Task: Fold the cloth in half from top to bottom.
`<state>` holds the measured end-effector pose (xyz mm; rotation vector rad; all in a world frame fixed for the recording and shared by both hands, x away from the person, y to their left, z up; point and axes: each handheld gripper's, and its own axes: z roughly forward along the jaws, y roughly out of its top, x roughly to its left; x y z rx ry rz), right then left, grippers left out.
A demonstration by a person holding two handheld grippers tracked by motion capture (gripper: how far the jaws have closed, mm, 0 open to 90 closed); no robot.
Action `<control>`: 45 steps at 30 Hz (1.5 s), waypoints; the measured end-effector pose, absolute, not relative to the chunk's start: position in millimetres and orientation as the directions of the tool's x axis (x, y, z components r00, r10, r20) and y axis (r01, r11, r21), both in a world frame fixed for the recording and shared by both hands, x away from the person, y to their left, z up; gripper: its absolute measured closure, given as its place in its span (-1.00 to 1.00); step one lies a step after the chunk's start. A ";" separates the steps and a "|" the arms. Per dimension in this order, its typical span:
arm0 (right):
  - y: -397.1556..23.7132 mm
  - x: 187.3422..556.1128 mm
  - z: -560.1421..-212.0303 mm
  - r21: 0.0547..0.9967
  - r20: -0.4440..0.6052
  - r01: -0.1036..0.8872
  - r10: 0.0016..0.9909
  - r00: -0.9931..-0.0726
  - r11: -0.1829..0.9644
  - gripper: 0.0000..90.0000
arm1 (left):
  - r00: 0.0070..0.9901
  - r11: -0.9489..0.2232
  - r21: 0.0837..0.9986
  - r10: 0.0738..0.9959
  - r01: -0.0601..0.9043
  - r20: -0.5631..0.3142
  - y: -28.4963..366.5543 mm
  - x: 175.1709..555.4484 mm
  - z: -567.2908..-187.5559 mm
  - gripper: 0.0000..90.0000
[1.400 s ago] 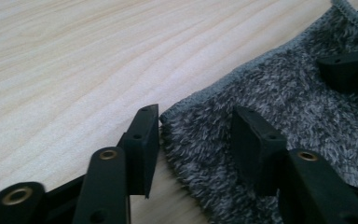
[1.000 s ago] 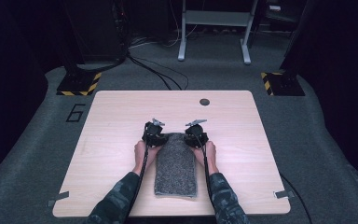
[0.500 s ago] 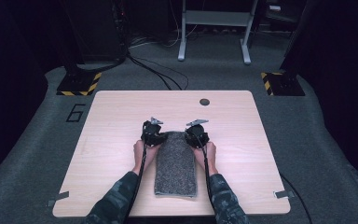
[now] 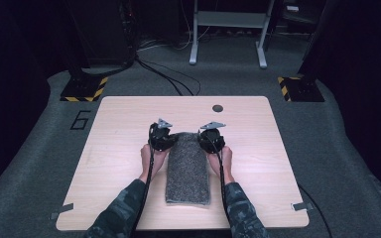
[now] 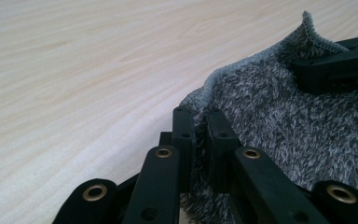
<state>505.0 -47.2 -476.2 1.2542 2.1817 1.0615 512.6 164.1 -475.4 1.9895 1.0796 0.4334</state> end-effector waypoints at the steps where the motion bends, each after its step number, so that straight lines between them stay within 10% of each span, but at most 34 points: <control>1: -47.7 505.7 -473.8 0.782 0.014 0.538 0.854 -0.520 0.315 0.94 | 0.573 -0.299 0.794 0.816 0.529 -0.074 164.1 513.0 -474.0 0.87; 45: -62.3 474.9 -452.3 0.896 -0.084 0.311 0.810 -0.580 0.316 0.93 | 0.646 -0.306 0.896 0.763 0.322 0.028 169.6 481.5 -447.8 0.85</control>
